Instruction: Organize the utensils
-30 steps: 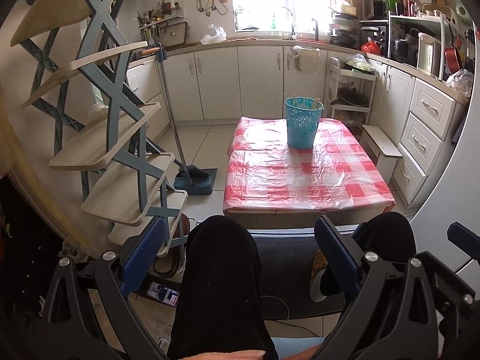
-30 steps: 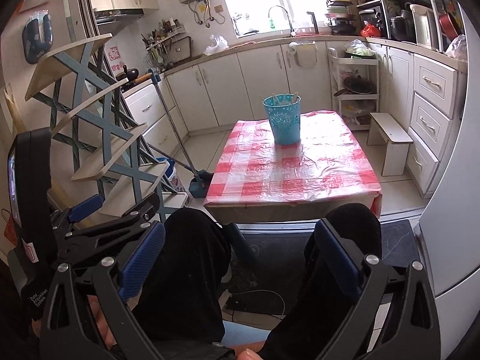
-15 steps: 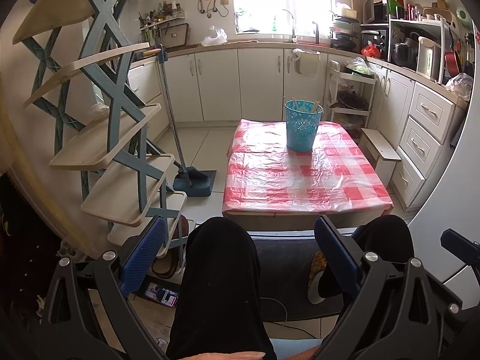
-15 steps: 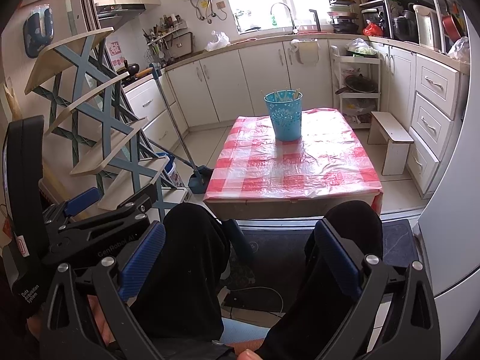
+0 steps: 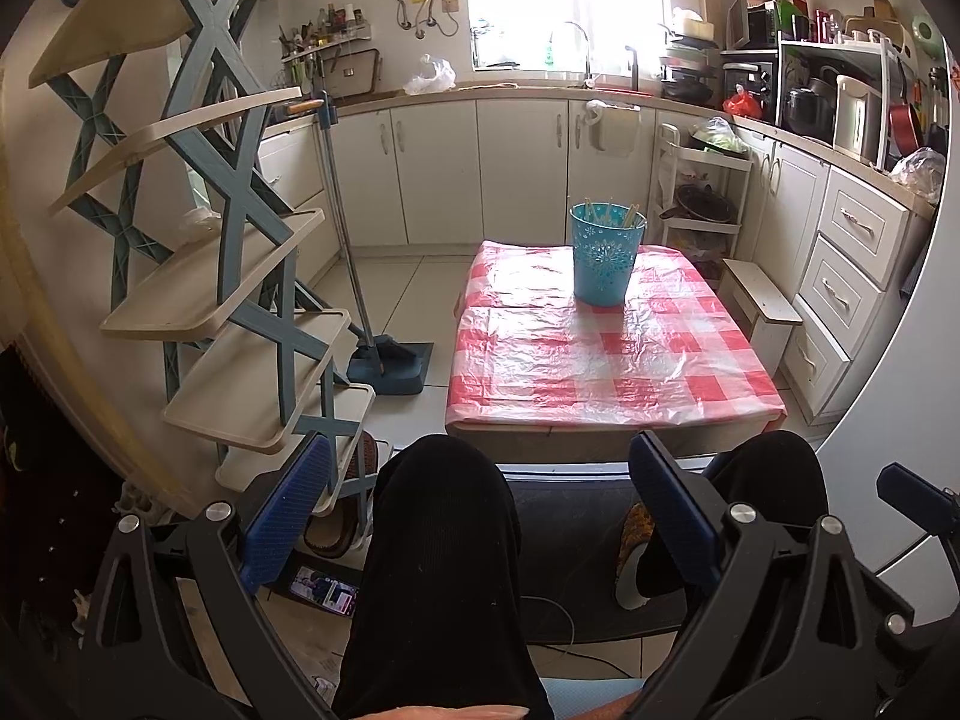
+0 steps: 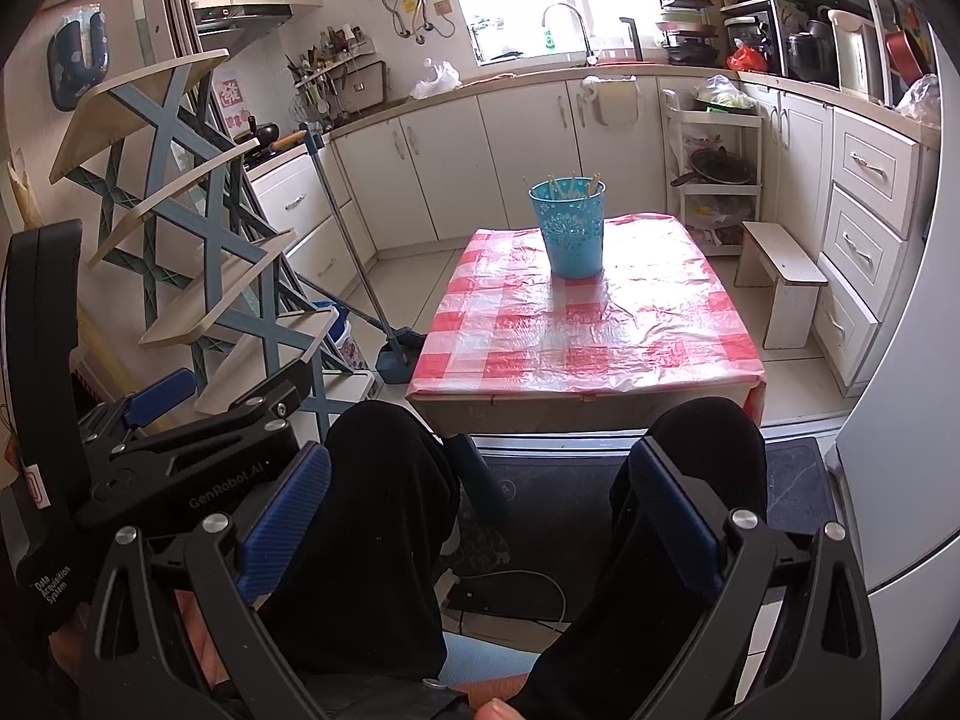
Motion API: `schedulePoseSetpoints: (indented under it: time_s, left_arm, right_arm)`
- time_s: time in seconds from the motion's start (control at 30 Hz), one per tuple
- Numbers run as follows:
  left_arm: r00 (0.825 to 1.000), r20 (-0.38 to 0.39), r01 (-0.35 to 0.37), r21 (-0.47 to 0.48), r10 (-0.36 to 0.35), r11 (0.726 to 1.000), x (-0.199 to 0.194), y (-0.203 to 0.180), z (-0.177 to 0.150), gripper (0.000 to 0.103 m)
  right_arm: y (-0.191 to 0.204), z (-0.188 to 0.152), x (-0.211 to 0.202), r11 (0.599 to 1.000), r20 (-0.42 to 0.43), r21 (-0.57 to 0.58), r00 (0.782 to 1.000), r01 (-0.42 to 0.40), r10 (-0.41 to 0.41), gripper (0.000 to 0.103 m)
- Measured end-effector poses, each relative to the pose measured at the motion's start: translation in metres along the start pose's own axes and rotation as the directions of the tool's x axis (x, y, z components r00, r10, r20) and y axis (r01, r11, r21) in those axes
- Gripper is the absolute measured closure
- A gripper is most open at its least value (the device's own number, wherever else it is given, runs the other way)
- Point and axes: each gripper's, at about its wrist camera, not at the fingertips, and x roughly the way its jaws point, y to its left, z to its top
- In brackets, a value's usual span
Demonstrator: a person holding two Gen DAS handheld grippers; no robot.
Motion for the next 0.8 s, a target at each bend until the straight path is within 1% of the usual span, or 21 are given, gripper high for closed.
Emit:
schedulePoseSetpoints:
  time_s: [0.8]
  left_arm:
    - [1.0, 0.001, 0.001, 0.0, -0.001, 1.0, 0.0001, 0.0016, -0.0014, 0.008]
  right_arm:
    - [0.0011, -0.0032, 0.0003, 1.0, -0.006, 0.0, 1.0, -0.003, 0.003, 0.007]
